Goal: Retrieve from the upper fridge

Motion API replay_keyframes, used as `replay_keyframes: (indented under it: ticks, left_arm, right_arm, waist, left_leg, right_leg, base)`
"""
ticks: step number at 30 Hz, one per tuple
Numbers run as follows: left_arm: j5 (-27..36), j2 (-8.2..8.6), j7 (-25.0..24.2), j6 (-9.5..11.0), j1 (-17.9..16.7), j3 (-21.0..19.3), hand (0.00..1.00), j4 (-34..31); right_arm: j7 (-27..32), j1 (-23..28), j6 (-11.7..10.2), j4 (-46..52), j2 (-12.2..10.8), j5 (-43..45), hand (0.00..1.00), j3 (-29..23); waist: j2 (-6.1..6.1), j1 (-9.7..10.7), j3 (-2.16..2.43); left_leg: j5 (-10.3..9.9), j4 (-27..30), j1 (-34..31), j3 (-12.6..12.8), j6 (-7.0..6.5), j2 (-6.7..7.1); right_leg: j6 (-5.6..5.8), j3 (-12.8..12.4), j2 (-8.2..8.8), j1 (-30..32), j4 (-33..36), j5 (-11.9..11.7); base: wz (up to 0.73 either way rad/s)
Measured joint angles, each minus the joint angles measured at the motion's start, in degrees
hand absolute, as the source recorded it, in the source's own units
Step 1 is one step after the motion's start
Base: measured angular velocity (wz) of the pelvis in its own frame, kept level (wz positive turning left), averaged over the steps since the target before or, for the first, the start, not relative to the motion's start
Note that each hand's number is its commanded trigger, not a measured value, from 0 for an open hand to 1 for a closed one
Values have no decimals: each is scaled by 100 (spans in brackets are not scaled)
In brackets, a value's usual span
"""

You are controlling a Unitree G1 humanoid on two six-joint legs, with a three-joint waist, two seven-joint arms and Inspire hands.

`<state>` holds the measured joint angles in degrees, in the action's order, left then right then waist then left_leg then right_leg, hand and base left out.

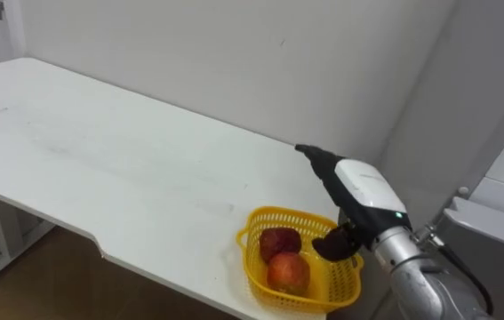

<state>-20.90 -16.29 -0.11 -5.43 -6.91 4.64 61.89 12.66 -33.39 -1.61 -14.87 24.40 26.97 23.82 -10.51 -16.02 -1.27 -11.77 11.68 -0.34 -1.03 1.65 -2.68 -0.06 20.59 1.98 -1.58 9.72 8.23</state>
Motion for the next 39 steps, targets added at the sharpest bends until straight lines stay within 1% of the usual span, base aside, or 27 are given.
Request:
replay_keyframes:
  ticks: [3, 5, 6, 7, 8, 9, 12, 15, 17, 18, 19, 21, 22, 23, 24, 25, 26, 27, 28, 29, 30, 32, 33, 34, 35, 36, 39]
  left_arm:
    - [-2, 15, 55, 57, -69, -1, 0, 0]
    - [-3, 64, 81, 71, -137, -11, 0, 0]
    - [-4, 85, 85, 76, -148, -21, 0, 0]
    - [-3, 132, 95, 79, -173, -55, 0, 2]
    - [-4, 158, 102, 90, -165, -66, 0, 3]
    - [1, 167, 107, 93, -162, -67, 0, 6]
    - [36, 229, 201, 200, -132, -20, 0, 241]
    - [40, 254, 249, 227, -139, -30, 0, 332]
    - [37, 290, 288, 228, -145, -52, 0, 442]
    - [38, 291, 301, 235, -158, -52, 0, 441]
    - [38, 290, 326, 273, -181, -56, 0, 444]
    - [37, 292, 343, 324, -202, -56, 0, 442]
    - [35, 295, 346, 364, -214, -57, 0, 444]
    - [28, 296, 353, 419, -223, -66, 0, 442]
    - [28, 300, 368, 444, -241, -72, 0, 445]
    - [27, 318, 423, 466, -276, -110, 0, 433]
    - [28, 348, 485, 467, -326, -121, 0, 425]
    - [29, 361, 497, 466, -351, -121, 0, 409]
    - [28, 389, 506, 467, -396, -119, 0, 407]
    - [34, 427, 532, 466, -422, -116, 0, 428]
    - [39, 452, 563, 464, -431, -116, 0, 453]
    - [43, 553, 615, 460, -483, -116, 0, 444]
    - [55, 573, 619, 459, -490, -115, 0, 445]
    - [76, 600, 620, 455, -513, -115, 0, 456]
    - [84, 618, 625, 451, -544, -120, 0, 458]
    - [79, 625, 627, 450, -568, -123, 0, 448]
    - [52, 633, 631, 444, -648, -169, 0, 370]
  right_arm:
    - [251, 100, -211, 578, -5, 3, 0, -308]
    - [401, 114, -362, 912, -64, 3, 0, -534]
    - [449, 114, -407, 969, -69, -1, 0, -581]
    - [520, 151, -482, 1078, -68, -25, 0, -696]
    - [597, 249, -495, 1239, -79, -45, 0, -820]
    - [625, 293, -495, 1325, -87, -54, 0, -862]
    - [790, 522, -602, 1642, -88, -415, 0, -968]
    - [789, 775, -599, 2018, -90, -665, 0, -1105]
    - [802, 956, -614, 2375, -94, -704, 0, -1274]
    - [806, 1009, -614, 2483, -94, -692, 0, -1315]
    - [824, 1065, -655, 2674, -95, -693, 0, -1397]
    - [946, 1145, -778, 2951, -95, -733, 0, -1568]
    - [1091, 1160, -878, 3076, -95, -749, 0, -1692]
    - [1202, 1173, -968, 3190, -95, -771, 0, -1835]
    - [1262, 1207, -1020, 3247, -94, -782, 0, -1930]
    - [1391, 1336, -1142, 3330, -96, -814, 0, -2106]
    - [1519, 1541, -1235, 3407, -97, -818, 0, -2288]
    - [1580, 1636, -1275, 3419, -98, -817, 0, -2351]
    - [1690, 1865, -1312, 3418, -134, -826, 0, -2460]
    - [1777, 2132, -1336, 3392, -216, -882, 0, -2550]
    - [1816, 2266, -1331, 3366, -256, -935, 0, -2553]
    - [1886, 2825, -1320, 3307, -325, -1121, 0, -2595]
    - [1901, 2909, -1320, 3257, -328, -1192, 0, -2597]
    - [1919, 2990, -1303, 3096, -334, -1378, 0, -2602]
    - [1946, 3061, -1244, 2930, -343, -1554, 0, -2648]
    - [1962, 3179, -1193, 2780, -359, -1681, 0, -2758]
    - [2003, 3469, -1062, 2684, -500, -2007, 0, -3001]
  waist:
    - [40, 86, 5]
    - [156, 176, 30]
    - [196, 188, 30]
    - [263, 229, 47]
    - [319, 292, 73]
    - [326, 318, 88]
    - [429, 558, 108]
    - [443, 619, 118]
    - [479, 685, 97]
    - [467, 712, 109]
    - [447, 792, 122]
    - [462, 864, 116]
    - [479, 922, 105]
    - [476, 982, 109]
    - [475, 985, 111]
    - [488, 982, 111]
    - [502, 1050, 121]
    - [511, 1101, 123]
    - [546, 1174, 123]
    - [585, 1236, 114]
    - [616, 1261, 120]
    - [768, 1286, 126]
    - [780, 1304, 141]
    - [843, 1329, 130]
    - [855, 1375, 110]
    - [886, 1430, 134]
    - [860, 1462, 147]
  left_leg:
    - [0, -2, 10, 5, 0, 2]
    - [-1, -3, 62, 63, -2, 5]
    - [-1, -9, 75, 82, -3, 6]
    - [-1, -19, 102, 101, -4, 9]
    - [0, -26, 108, 99, -5, 9]
    - [1, -26, 112, 98, -6, 8]
    - [6, -36, 168, 127, -11, 6]
    - [5, -98, 227, 254, -11, -9]
    - [4, -132, 288, 384, -11, -20]
    - [4, -137, 287, 403, -12, -23]
    - [4, -138, 293, 417, -12, -24]
    - [5, -143, 315, 431, -12, -24]
    - [5, -151, 340, 444, -13, -27]
    - [7, -153, 362, 467, -16, -30]
    - [8, -151, 390, 509, -18, -37]
    - [0, -152, 413, 570, -21, -49]
    - [-8, -138, 420, 574, -28, -49]
    - [-11, -132, 420, 575, -32, -48]
    - [-12, -133, 429, 585, -34, -47]
    - [-15, -157, 440, 588, -34, -46]
    - [-15, -167, 450, 597, -34, -47]
    - [-16, -190, 496, 676, -33, -51]
    - [-15, -192, 496, 694, -34, -50]
    - [-12, -197, 496, 734, -33, -49]
    - [-10, -198, 496, 753, -31, -51]
    - [-10, -199, 497, 756, -31, -51]
    - [-2, -208, 488, 807, -20, -60]
  right_leg:
    - [0, -30, -1, -8, -3, 0]
    - [0, -213, -6, -8, -2, 0]
    - [0, -244, -7, -17, 1, 0]
    - [0, -278, -6, -42, 6, 0]
    - [1, -280, -6, -44, 9, 0]
    - [0, -281, -8, -45, 11, 0]
    - [0, -328, -12, -85, 16, 0]
    - [-2, -430, -21, -87, 17, -1]
    - [-25, -560, -36, -64, 26, -16]
    - [-25, -577, -37, -47, 34, -16]
    - [-26, -600, -38, -42, 39, -17]
    - [-26, -623, -42, -45, 51, -17]
    - [-25, -631, -42, -44, 80, -16]
    - [-24, -644, -40, -39, 95, -16]
    - [-24, -665, -44, -39, 95, -16]
    - [-25, -697, -53, -46, 93, -17]
    - [-23, -695, -50, -62, 97, -19]
    - [-23, -692, -47, -69, 97, -19]
    - [-20, -699, -46, -78, 97, -21]
    - [-20, -705, -47, -91, 99, -21]
    - [-20, -710, -47, -94, 99, -21]
    - [-20, -792, -55, -81, 108, -20]
    - [-19, -809, -53, -67, 116, -20]
    - [-20, -861, -58, -31, 124, -17]
    - [-20, -924, -71, -17, 117, -16]
    - [-18, -943, -75, -11, 108, -11]
    - [-27, -954, -86, 50, 131, 13]
  base:
    - [0]
    - [-11]
    - [-16]
    - [-7]
    - [-3]
    - [0]
    - [-4]
    - [-21]
    - [-30]
    - [-16]
    - [-8]
    - [-4]
    - [-4]
    - [-9]
    - [-18]
    - [-16]
    - [-9]
    - [0]
    - [0]
    - [-4]
    - [-9]
    - [-18]
    - [-20]
    - [-16]
    - [-13]
    - [-4]
    - [-7]
